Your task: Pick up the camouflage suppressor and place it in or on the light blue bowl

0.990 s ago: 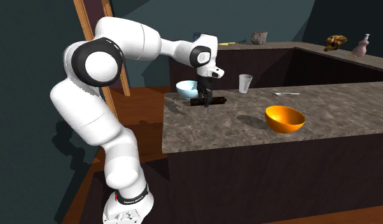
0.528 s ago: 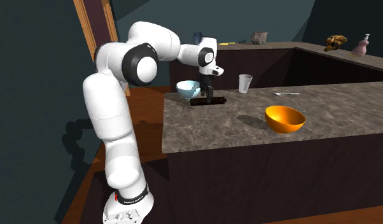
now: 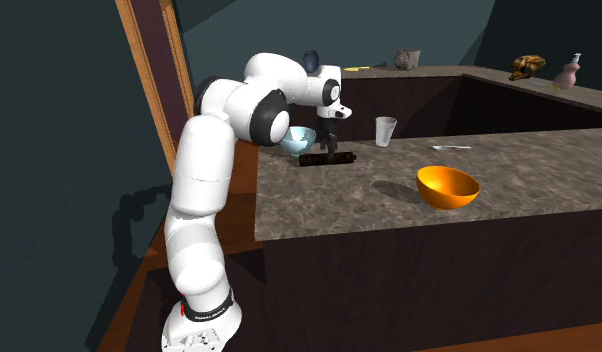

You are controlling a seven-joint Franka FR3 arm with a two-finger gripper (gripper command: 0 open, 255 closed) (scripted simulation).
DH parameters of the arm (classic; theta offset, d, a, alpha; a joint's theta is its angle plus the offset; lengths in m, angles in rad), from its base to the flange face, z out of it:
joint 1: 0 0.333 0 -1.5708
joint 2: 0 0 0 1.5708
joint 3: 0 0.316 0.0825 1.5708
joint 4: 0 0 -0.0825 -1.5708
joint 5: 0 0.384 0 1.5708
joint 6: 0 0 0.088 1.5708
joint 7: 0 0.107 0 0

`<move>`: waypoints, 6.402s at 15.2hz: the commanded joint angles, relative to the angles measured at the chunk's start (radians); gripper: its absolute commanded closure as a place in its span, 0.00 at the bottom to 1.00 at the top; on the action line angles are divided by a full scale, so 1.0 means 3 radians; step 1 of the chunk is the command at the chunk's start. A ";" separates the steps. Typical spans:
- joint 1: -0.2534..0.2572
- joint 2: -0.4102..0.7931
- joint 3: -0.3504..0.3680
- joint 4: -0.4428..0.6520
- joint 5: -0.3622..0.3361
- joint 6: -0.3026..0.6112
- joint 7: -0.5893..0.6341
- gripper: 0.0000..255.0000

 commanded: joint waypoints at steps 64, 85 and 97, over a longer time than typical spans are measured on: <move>0.0701 0.0363 0.0135 0.1680 -0.0193 -0.1382 0.0456 1.00; 0.0946 0.0452 0.0204 0.1178 -0.0246 -0.0849 0.0905 1.00; 0.0989 0.0486 0.0203 0.1345 -0.0262 -0.0982 0.0899 0.00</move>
